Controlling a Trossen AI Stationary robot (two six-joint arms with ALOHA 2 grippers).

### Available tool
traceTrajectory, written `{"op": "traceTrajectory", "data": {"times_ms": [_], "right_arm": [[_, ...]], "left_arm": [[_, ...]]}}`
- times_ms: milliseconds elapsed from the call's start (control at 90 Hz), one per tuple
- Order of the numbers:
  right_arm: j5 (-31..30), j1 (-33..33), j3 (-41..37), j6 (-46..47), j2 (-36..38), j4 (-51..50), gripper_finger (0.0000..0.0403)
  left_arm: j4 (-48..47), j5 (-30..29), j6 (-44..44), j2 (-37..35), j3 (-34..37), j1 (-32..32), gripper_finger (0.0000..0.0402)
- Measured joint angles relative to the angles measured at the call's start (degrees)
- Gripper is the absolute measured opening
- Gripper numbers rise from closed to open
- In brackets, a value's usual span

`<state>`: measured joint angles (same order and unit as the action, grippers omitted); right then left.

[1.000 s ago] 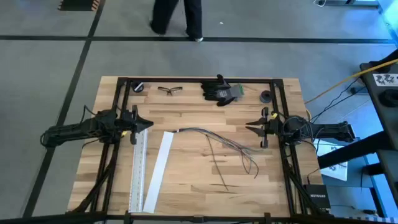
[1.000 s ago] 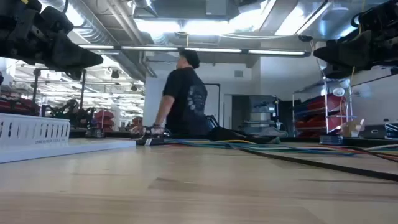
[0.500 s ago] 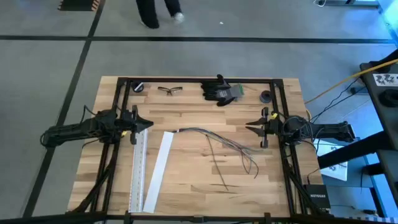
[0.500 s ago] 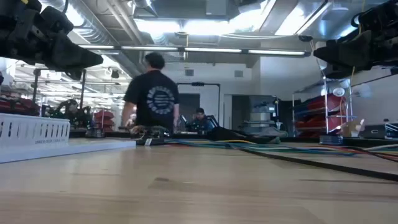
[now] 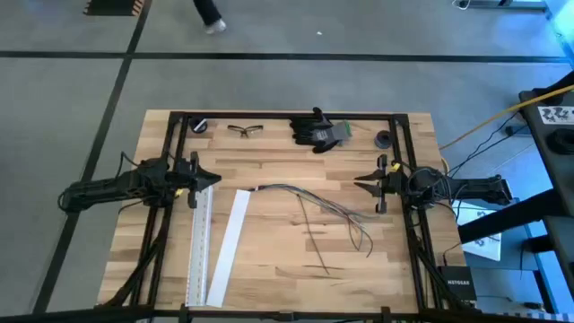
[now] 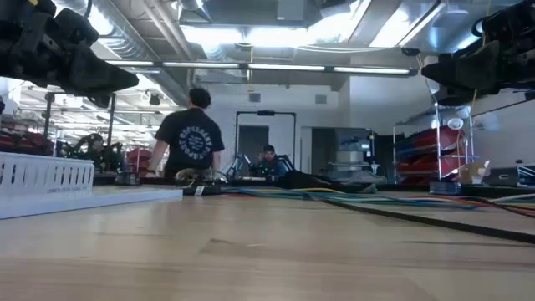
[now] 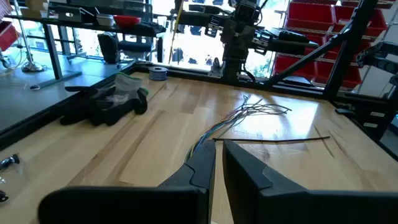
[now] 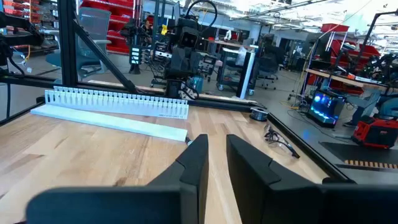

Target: Ziptie cables

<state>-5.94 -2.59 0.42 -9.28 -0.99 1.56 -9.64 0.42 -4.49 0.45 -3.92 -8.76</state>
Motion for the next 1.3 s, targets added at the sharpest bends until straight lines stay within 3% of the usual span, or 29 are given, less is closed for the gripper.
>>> {"op": "traceTrajectory", "data": {"times_ms": [933,1144,1300], "right_arm": [[0.0,0.0,0.0,0.0,0.0,0.0,0.0044],[-0.2,0.0,0.0,0.3,0.0,2.5,0.0044],[-3.0,0.0,0.0,9.7,0.0,11.5,0.0044]], "left_arm": [[0.4,0.0,-0.1,0.0,0.0,0.0,0.0015],[7.2,0.1,-10.2,0.0,0.4,0.0,0.0015],[15.8,0.0,-12.0,0.0,0.3,0.0,0.0015]]}}
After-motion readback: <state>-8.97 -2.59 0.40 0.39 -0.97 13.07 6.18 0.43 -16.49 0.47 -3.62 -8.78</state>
